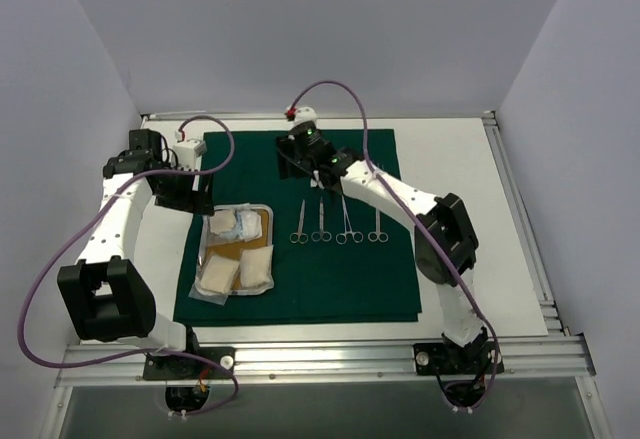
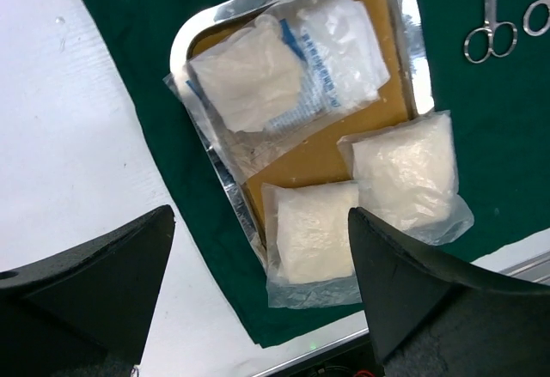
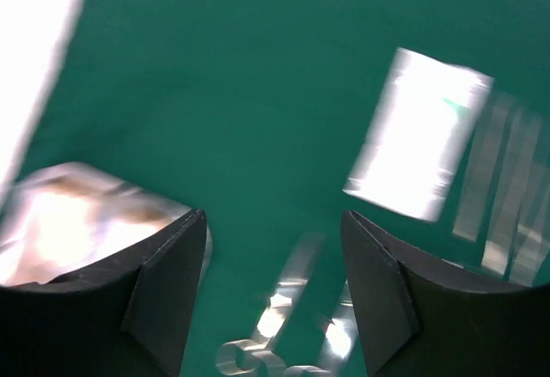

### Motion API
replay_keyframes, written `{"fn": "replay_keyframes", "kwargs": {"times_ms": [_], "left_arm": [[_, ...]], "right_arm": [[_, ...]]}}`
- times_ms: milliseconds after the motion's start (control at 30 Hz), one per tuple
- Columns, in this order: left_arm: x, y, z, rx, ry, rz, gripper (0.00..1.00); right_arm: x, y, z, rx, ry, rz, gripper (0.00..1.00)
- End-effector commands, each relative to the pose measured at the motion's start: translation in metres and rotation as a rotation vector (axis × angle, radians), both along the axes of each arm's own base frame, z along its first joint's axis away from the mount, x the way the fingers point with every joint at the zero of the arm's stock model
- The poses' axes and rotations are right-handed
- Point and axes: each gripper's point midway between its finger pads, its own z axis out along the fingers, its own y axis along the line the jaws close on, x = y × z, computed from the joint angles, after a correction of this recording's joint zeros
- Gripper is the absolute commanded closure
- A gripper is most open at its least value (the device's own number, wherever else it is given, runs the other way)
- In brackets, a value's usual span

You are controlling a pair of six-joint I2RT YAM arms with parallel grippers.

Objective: Open and lay out the surgical kit
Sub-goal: Pick up the medical item from the container.

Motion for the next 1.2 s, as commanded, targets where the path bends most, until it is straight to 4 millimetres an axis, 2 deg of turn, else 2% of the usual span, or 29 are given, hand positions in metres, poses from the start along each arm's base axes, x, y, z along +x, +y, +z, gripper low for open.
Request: {"fn": "replay_keyframes", "kwargs": {"times_ms": [0, 33, 100, 133, 167, 200, 233, 267, 300, 333, 400, 433, 633, 867, 900, 1167], "left_arm": [[0.015, 0.019, -0.008, 0.004, -0.019, 0.038, 0.09], [0.016, 0.027, -0.015, -0.001, -0.003, 0.063, 0.09], [0.015, 0.033, -0.022, -0.005, 0.016, 0.080, 0.10], [0.016, 0.036, -0.030, -0.008, 0.033, 0.088, 0.10], [0.015, 0.040, -0.033, -0.008, 0.042, 0.099, 0.10], [0.016, 0.041, -0.037, -0.008, 0.049, 0.103, 0.10], [0.015, 0.042, -0.044, -0.008, 0.069, 0.106, 0.11], [0.015, 0.042, -0.048, -0.008, 0.077, 0.108, 0.11], [0.015, 0.042, -0.051, -0.009, 0.083, 0.108, 0.12], [0.017, 0.043, -0.057, -0.010, 0.094, 0.113, 0.12], [0.017, 0.043, -0.066, -0.010, 0.108, 0.118, 0.13], [0.019, 0.043, -0.072, -0.011, 0.112, 0.120, 0.13], [0.022, 0.045, -0.092, -0.008, 0.139, 0.136, 0.16], [0.025, 0.044, -0.092, -0.016, 0.132, 0.122, 0.16], [0.025, 0.044, -0.092, -0.015, 0.133, 0.119, 0.16], [0.028, 0.046, -0.090, -0.012, 0.127, 0.115, 0.16]], "right_arm": [[-0.030, 0.049, 0.020, 0.062, -0.062, 0.172, 0.40], [-0.037, 0.073, 0.026, 0.139, -0.080, 0.258, 0.40], [-0.053, 0.099, 0.015, 0.222, -0.042, 0.380, 0.40], [-0.055, 0.111, 0.000, 0.250, -0.013, 0.417, 0.44], [-0.057, 0.123, 0.005, 0.288, -0.002, 0.456, 0.46], [-0.056, 0.128, 0.000, 0.290, 0.006, 0.467, 0.50], [-0.054, 0.132, -0.016, 0.280, 0.027, 0.470, 0.51], [-0.053, 0.140, -0.011, 0.303, 0.022, 0.494, 0.53], [-0.051, 0.143, -0.013, 0.308, 0.024, 0.502, 0.54], [-0.050, 0.145, -0.029, 0.298, 0.051, 0.506, 0.54], [-0.048, 0.151, -0.026, 0.303, 0.050, 0.530, 0.54], [-0.048, 0.152, -0.035, 0.304, 0.065, 0.535, 0.54], [-0.052, 0.158, -0.050, 0.366, 0.114, 0.569, 0.54], [-0.044, 0.162, -0.063, 0.404, 0.139, 0.567, 0.60], [-0.043, 0.161, -0.073, 0.391, 0.157, 0.557, 0.61], [-0.034, 0.164, -0.082, 0.422, 0.172, 0.546, 0.59]]}}
